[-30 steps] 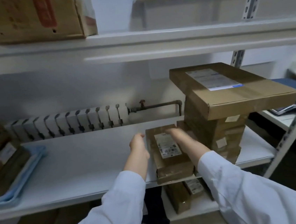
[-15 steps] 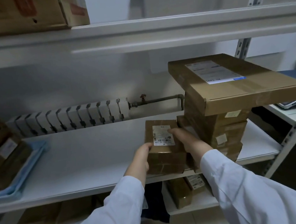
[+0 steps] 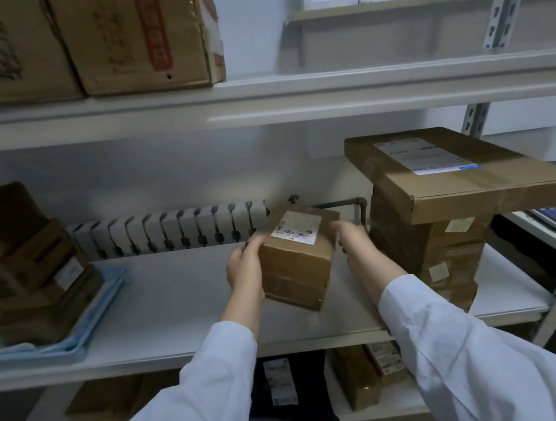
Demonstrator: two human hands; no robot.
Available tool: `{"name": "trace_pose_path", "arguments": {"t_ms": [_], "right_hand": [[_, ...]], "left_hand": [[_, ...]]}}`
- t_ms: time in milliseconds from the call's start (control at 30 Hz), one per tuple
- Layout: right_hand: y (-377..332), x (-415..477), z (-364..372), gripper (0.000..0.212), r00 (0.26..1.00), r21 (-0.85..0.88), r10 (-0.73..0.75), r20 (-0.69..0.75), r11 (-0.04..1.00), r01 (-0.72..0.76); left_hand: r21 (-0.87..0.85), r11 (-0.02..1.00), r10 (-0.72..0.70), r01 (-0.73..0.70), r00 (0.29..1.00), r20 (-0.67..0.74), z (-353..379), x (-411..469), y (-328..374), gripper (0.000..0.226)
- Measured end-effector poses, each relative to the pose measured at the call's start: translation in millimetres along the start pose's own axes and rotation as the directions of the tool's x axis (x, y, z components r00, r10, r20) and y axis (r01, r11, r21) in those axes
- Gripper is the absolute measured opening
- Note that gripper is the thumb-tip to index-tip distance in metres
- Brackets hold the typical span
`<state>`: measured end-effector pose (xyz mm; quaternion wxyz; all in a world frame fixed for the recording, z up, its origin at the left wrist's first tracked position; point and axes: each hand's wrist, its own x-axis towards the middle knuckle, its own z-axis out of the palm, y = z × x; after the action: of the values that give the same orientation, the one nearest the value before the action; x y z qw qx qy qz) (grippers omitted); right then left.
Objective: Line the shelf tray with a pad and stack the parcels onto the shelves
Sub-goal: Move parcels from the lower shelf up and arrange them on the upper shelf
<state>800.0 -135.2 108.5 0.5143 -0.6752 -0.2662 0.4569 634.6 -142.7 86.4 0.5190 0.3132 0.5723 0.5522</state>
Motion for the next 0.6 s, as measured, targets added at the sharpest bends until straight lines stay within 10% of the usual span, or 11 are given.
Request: {"name": "trace_pose_path", "arguments": {"t_ms": [333, 600], "right_hand": [[-34.1, -70.8, 38.1, 0.075, 0.986, 0.230, -0.162, -0.040, 0.959, 0.167], [-60.6, -137.4, 52.6, 0.040, 0.862, -0.110, -0.507, 0.012, 0.856, 0.505]], "left_hand": [[-0.233, 0.970, -0.071, 0.064, 0.997, -0.024, -90.5, -14.7, 56.1, 0.027], [-0.154, 0.960, -0.198, 0.234, 0.956, 0.218, -157.7, -31.7, 80.5, 0.042]]}}
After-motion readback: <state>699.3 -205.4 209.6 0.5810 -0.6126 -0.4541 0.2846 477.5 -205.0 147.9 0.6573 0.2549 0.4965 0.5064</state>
